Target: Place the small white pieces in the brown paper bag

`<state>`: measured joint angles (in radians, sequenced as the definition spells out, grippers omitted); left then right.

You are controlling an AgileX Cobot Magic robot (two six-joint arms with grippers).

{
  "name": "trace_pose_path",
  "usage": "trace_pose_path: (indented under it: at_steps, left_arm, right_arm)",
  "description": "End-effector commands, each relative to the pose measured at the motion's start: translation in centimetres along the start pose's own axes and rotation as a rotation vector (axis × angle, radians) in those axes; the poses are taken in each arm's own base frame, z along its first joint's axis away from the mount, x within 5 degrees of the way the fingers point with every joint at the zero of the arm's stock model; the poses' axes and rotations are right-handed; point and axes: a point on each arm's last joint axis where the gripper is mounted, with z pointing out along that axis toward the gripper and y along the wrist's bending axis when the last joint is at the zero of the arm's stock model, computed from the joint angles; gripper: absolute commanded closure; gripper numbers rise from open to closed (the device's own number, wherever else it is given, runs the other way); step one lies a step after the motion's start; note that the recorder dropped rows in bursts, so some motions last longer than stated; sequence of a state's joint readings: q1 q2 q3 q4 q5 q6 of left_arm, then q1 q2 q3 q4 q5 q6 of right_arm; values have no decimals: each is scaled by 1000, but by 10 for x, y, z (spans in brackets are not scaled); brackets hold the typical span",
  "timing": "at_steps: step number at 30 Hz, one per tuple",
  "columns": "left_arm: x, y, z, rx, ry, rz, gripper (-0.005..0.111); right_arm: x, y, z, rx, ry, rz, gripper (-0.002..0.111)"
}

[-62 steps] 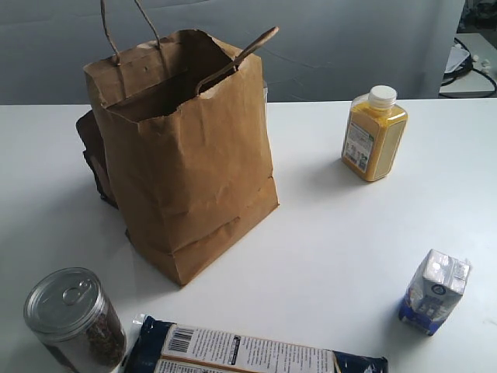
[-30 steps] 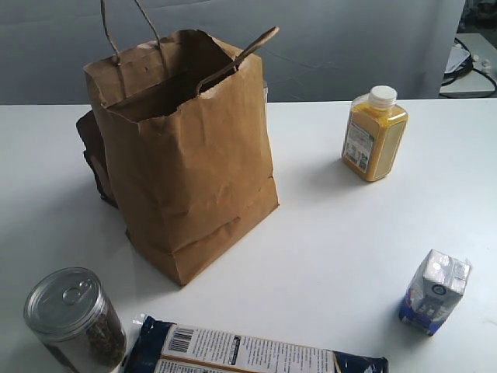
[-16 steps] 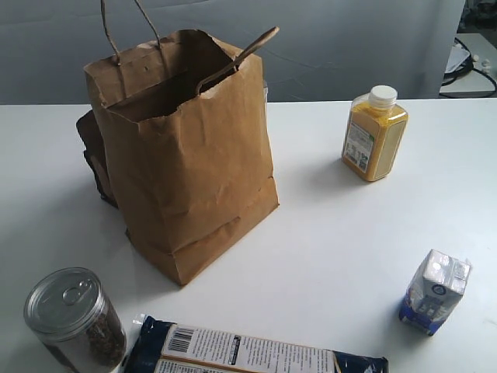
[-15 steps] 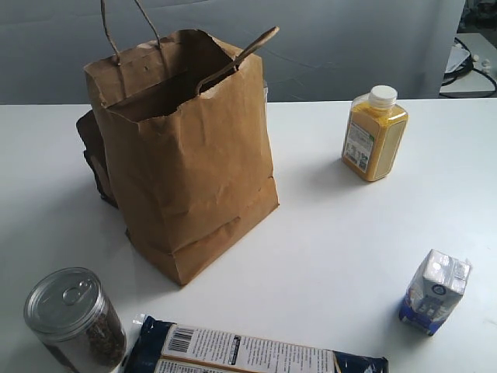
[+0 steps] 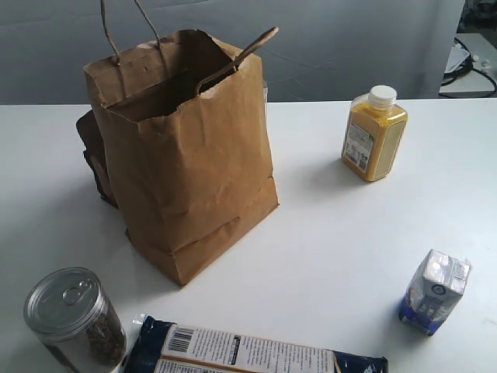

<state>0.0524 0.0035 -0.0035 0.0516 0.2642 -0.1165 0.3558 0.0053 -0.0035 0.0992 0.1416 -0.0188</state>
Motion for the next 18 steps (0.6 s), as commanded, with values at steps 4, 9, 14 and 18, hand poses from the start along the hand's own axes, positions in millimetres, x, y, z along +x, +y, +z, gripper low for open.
trace_pose_path:
  at_steps: [4, 9, 14, 18]
  left_arm:
    - [1, -1, 0, 9, -1, -10, 107]
    - [1, -1, 0, 9, -1, -10, 107]
    - [1, -1, 0, 9, -1, -10, 107]
    - [1, -1, 0, 9, -1, -10, 107]
  right_arm:
    - [1, -3, 0, 46, -6, -12, 108]
    - [0, -3, 0, 52, -11, -14, 108]
    - [0, -5, 0, 80, -13, -13, 108]
    - [0, -5, 0, 80, -13, -13, 108]
